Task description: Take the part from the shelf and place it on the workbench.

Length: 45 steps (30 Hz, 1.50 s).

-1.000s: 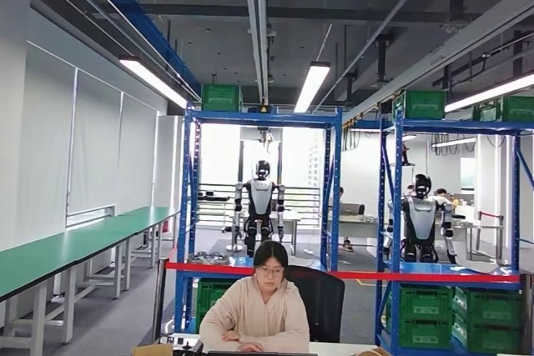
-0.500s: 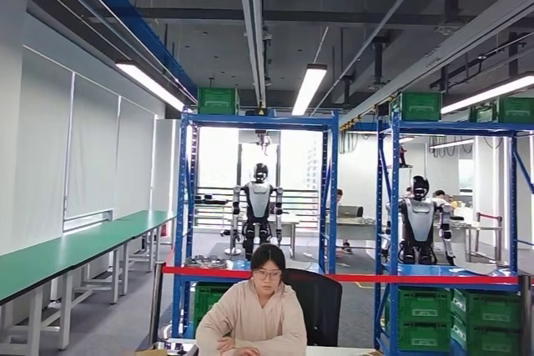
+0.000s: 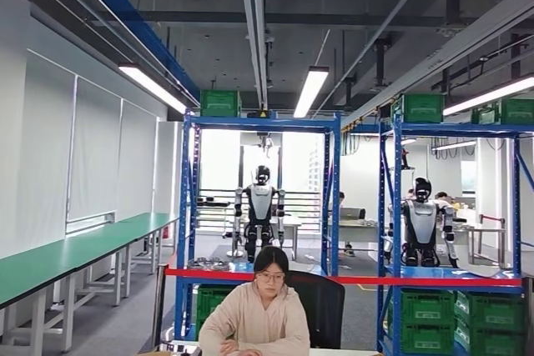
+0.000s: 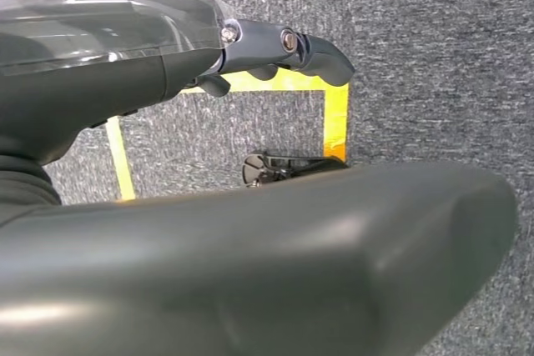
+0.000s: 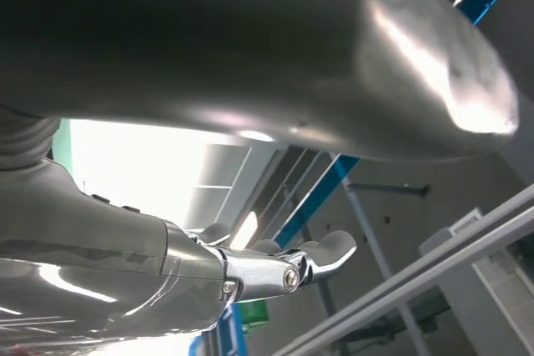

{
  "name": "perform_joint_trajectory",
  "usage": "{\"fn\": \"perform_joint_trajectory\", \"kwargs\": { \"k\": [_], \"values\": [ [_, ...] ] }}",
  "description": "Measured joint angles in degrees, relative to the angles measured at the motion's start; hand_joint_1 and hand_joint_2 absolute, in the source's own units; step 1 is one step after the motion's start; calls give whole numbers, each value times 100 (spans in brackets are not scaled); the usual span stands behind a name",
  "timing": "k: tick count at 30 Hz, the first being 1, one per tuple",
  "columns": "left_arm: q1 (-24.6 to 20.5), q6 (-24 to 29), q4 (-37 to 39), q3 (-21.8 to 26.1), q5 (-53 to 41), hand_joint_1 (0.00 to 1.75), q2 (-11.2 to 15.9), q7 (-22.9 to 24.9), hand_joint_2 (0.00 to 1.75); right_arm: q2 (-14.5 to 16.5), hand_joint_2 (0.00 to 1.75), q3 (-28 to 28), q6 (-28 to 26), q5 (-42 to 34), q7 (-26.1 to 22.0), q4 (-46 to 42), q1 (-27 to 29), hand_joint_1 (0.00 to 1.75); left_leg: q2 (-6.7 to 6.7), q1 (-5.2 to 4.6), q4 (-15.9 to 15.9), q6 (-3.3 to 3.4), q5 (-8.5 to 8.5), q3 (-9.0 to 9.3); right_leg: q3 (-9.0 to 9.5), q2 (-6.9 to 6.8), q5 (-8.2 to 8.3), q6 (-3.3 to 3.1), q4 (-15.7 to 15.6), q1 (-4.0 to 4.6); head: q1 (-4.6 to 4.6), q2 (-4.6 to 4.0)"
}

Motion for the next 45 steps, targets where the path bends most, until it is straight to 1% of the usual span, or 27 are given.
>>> {"fn": "perform_joint_trajectory", "kwargs": {
  "k": [2, 4, 6, 8, 9, 10, 11, 14, 15, 18, 20, 23, 24, 25, 27, 28, 30, 32, 34, 35, 38, 39, 40, 41, 42, 43, 45],
  "values": [
    [6, 2, 0, 42, -11, 0, -4, -10, 0, 23, 0, 41, -20, 148, -36, -175, 86, 0, -2, 9, -28, -70, 36, -12, -7, 4, 25, -50, -38, 19, 0, 0],
    [8, 2, 0, 77, -35, 0, -11, -15, 0, 37, 0, 109, -60, 251, -68, -293, 124, 0, -1, 20, 28, -118, -76, -43, -26, -13, 95, -151, -98, 11, 0, -1],
    [8, 4, 0, 102, -55, 0, -16, -17, 0, 49, 0, 165, -100, 308, -81, -351, 152, 0, 0, 16, 471, -124, -480, -189, -74, -38, 167, -240, -137, 6, 0, -1],
    [12, 9, 0, 125, -61, 0, -19, -18, 0, 52, 0, 214, -152, 381, -85, -372, 210, 0, 0, 9, 1178, -121, -907, -387, -158, -51, 230, -272, -135, 29, 1, -1],
    [13, 11, 0, 138, -61, 0, -19, -18, 0, 51, 0, 237, -180, 431, -92, -377, 239, 0, 0, 8, 1381, -122, -999, -408, -205, -53, 267, -274, -133, 41, 1, -1],
    [13, 12, 0, 152, -62, 0, -19, -18, 0, 49, 0, 258, -209, 489, -103, -381, 261, 0, 0, 6, 1399, -120, -995, -343, -253, -53, 305, -270, -130, 48, 1, -1],
    [11, 13, 0, 170, -62, 0, -19, -18, 0, 44, 0, 273, -242, 560, -122, -390, 284, 0, 0, 5, 1148, -116, -887, -141, -299, -49, 343, -257, -126, 51, 1, -1],
    [-1, 16, -1, 222, -77, 0, -21, -17, 0, 19, 0, 350, -390, 848, -192, -494, 396, 0, -4, -6, -36, -83, -526, 627, -403, -37, 439, -191, -78, 68, 0, -1],
    [2, 17, -1, 238, -91, 0, -26, -14, 0, 7, 0, 390, -442, 932, -208, -557, 448, 0, -7, -18, -213, -62, -486, 726, -423, -38, 468, -163, -63, 70, -1, -1],
    [50, 26, -2, 286, -130, 0, -51, 6, 0, -41, 0, 485, -536, 1024, -223, -731, 613, 0, 3, -58, -250, 36, -395, 697, -450, -31, 559, -78, -59, 41, -1, -1],
    [57, 32, -2, 309, -137, 0, -69, 15, 0, -77, 0, 508, -557, 1027, -224, -802, 684, 0, 39, -53, -259, 109, -285, 611, -525, -21, 306, -19, 127, 19, -1, -1],
    [45, 51, -2, 343, -139, 0, -75, 17, 0, -120, 0, 525, -563, 1031, -225, -858, 745, 0, 79, -63, -256, 167, -118, 407, -751, -22, -506, 58, 1115, -13, -1, -1],
    [46, 56, -2, 351, -140, 0, -75, 17, 0, -131, 0, 528, -565, 1031, -225, -865, 763, 0, 87, -71, -252, 169, -68, 340, -772, -23, -635, 71, 1412, -19, -1, -1],
    [47, 60, -2, 357, -142, 0, -76, 17, 0, -142, 0, 532, -566, 1031, -226, -870, 779, 0, 94, -79, -249, 168, -18, 271, -709, -23, -645, 76, 1547, -23, -1, -1],
    [47, 63, -2, 370, -154, 0, -78, 21, 0, -161, 0, 542, -569, 1018, -226, -878, 798, 0, 96, -94, -246, 159, 76, 150, -276, -21, -410, 48, 1151, -18, -1, -1],
    [47, 66, -2, 376, -162, 0, -84, 26, 0, -168, 0, 546, -569, 1007, -226, -884, 806, 0, 94, -98, -245, 151, 117, 108, 50, -17, -292, 11, 724, -5, -1, -1],
    [51, 74, -2, 386, -180, 0, -103, 45, 0, -175, 0, 553, -562, 989, -226, -900, 829, 0, 88, -106, -244, 115, 193, 61, 624, -14, -233, -71, -134, 38, -1, -1],
    [55, 78, -3, 398, -190, 0, -122, 76, 0, -179, 0, 552, -552, 985, -226, -911, 885, 0, 87, -91, -249, 53, 272, 30, 824, -14, -267, -117, -502, 83, 0, -1],
    [68, 80, -4, 425, -210, 0, -140, 101, 0, -187, 0, 546, -534, 955, -226, -905, 990, 0, 76, -70, -223, -8, 249, -15, 783, -39, -182, -163, -563, 80, 1, -1],
    [80, 85, -5, 444, -228, 0, -151, 107, 0, -195, 0, 539, -512, 916, -226, -896, 1046, 0, 68, -68, -127, -27, 109, -59, 740, -55, -123, -197, -584, 72, 1, -1],
    [100, 108, -7, 512, -269, 0, -184, 108, 0, -226, 0, 490, -453, 851, -225, -847, 1201, 0, 58, -63, 753, -59, -687, -308, 511, -89, 38, -264, -555, 72, 1, -1],
    [100, 111, -7, 529, -273, 0, -188, 106, 0, -230, 0, 477, -450, 868, -225, -829, 1247, 0, 58, -61, 1098, -74, -841, -370, 415, -96, 85, -266, -520, 76, 1, -1],
    [101, 114, -7, 540, -275, 0, -189, 104, 0, -232, 0, 468, -447, 888, -225, -812, 1286, 0, 58, -58, 1318, -88, -852, -371, 312, -102, 128, -262, -478, 78, 1, -1],
    [103, 115, -8, 547, -275, 0, -189, 102, 0, -232, 0, 463, -442, 906, -225, -793, 1321, 0, 59, -51, 1359, -102, -742, -293, 203, -104, 169, -250, -427, 75, 1, -1],
    [104, 116, -10, 556, -275, 0, -189, 101, 0, -232, 0, 456, -433, 921, -225, -766, 1360, 0, 59, -41, 1202, -115, -570, -124, 97, -104, 203, -233, -370, 69, 1, -1],
    [102, 118, -15, 568, -274, 0, -190, 98, 0, -232, 0, 446, -423, 935, -225, -731, 1410, 0, 59, -27, 891, -126, -422, 120, -1, -103, 230, -212, -304, 65, 1, -1],
    [96, 119, -35, 608, -279, 0, -199, 91, 0, -232, 0, 425, -409, 965, -225, -631, 1540, 0, 54, -17, 151, -121, -367, 612, -168, -103, 268, -162, -159, 74, 2, -1]
  ]
}}
